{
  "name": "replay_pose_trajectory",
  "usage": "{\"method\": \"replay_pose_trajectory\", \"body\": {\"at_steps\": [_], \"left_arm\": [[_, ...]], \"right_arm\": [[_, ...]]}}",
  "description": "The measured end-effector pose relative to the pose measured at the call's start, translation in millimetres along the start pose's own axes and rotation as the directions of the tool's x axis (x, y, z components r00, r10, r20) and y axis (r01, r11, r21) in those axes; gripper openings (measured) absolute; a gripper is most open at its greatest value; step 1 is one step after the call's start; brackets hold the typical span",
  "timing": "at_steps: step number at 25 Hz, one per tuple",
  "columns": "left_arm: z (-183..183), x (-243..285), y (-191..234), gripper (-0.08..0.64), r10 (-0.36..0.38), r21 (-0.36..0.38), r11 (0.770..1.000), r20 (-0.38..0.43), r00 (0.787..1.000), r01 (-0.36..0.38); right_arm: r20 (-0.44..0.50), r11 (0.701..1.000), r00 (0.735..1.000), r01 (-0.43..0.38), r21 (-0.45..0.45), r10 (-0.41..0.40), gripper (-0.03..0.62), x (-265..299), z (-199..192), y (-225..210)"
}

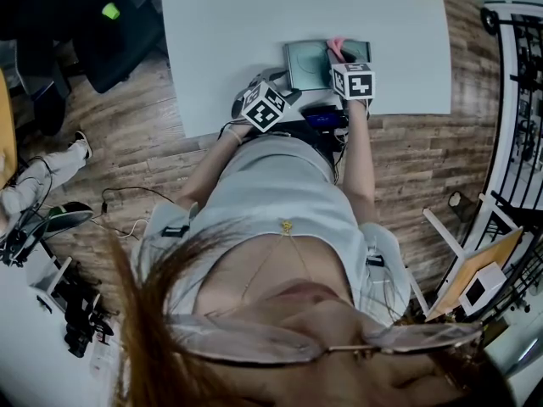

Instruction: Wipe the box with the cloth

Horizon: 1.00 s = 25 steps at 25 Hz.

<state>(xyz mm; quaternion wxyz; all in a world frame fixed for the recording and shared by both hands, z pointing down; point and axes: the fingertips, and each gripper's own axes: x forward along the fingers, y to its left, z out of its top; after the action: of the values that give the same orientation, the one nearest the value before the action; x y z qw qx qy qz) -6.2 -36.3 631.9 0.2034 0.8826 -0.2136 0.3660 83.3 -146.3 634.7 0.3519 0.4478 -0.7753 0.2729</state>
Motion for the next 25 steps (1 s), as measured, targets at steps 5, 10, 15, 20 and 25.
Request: {"method": "replay_pose_trajectory", "body": {"at_steps": [5,10,15,20,25], "left_arm": [[1,0,0,0.26,-0.003,-0.003,1.0,0.001,1.0,0.003],[2,-1,-1,0.259,-0.003,-0.008,1.0,0.004,1.0,0.003],[2,0,-1,0.259,-0.002,-0.008,1.0,0.005,1.0,0.002],[3,0,-1,0.259,-0.005,-0.01,1.0,0.002,1.0,0.005],[3,0,-1,0.259,-0.005,-0.008,1.0,0.002,1.0,0.005]], "right_arm": [[-0.002,0.999,0.999,-0.033,0.001,0.033,0.038,5,4,14],[-0.016,0.998,0.998,-0.066,-0.015,0.066,0.038,7,7,26],[-0.027,0.996,0.996,-0.084,-0.021,0.083,0.038,12,3,35],[-0.041,0.993,0.993,-0.115,-0.017,0.114,0.038,13,6,45],[-0.044,0.986,0.985,-0.166,-0.016,0.165,0.038,17,8,64]]}}
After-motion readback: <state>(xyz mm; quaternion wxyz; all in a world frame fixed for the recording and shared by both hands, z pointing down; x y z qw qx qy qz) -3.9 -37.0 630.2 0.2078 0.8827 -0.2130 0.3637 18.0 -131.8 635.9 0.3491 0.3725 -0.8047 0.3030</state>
